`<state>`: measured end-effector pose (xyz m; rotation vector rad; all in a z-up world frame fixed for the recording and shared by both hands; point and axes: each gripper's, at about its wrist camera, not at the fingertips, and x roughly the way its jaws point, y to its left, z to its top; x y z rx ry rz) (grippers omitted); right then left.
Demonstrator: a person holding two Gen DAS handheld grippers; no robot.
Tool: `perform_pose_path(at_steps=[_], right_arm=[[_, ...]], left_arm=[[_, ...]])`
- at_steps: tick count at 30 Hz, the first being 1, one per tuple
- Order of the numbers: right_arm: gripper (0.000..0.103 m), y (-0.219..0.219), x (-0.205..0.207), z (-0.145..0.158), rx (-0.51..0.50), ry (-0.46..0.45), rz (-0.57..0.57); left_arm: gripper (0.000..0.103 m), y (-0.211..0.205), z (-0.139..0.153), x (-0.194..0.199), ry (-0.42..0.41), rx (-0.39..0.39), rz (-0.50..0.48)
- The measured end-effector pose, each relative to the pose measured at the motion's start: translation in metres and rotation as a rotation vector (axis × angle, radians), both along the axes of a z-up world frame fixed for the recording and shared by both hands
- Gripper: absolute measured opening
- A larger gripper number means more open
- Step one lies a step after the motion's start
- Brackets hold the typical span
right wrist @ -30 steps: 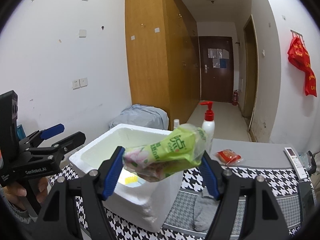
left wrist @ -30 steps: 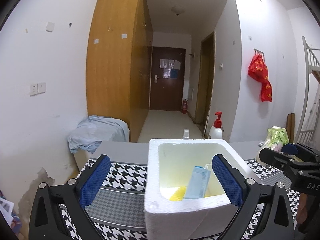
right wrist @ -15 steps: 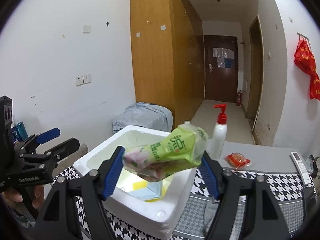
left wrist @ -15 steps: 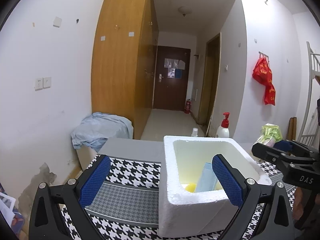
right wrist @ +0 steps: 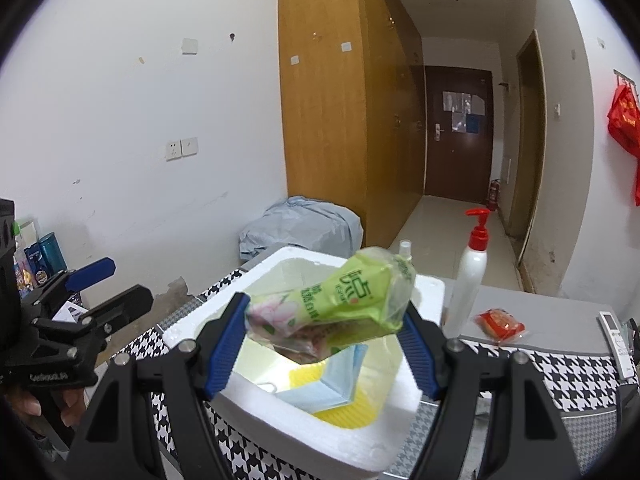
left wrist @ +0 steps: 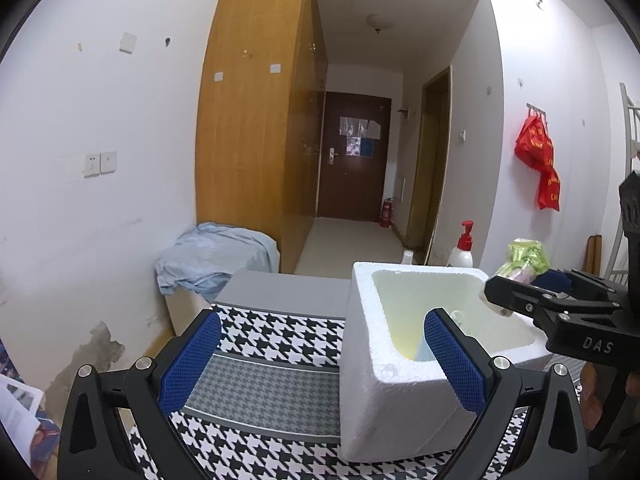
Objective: Organize soft objects
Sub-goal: 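Lower the green packet into the foam box and open the right gripper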
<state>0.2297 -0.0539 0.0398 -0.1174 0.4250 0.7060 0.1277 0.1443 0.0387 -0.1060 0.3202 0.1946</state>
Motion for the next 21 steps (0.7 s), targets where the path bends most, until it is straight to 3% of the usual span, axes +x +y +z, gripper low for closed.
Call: perform_pose_path(at_steps=[9,16,21], right_arm=[[0.076,0.008,0.005,-0.003,-0.01,0.016,0.008],[0.094,0.014,0.008,-0.004,-0.016,0.034,0.011],[0.099,0.014,0.0,-0.001,-0.015,0.011,0.024]], left_arm=[[0.102,0.003,0.0,-0.007,-0.01,-0.002,0.023],[0.102,0.005,-0.004,-0.008,0.002,-0.008,0.028],[0.102,0.003,-0.003,-0.006,0.007,-0.009,0.025]])
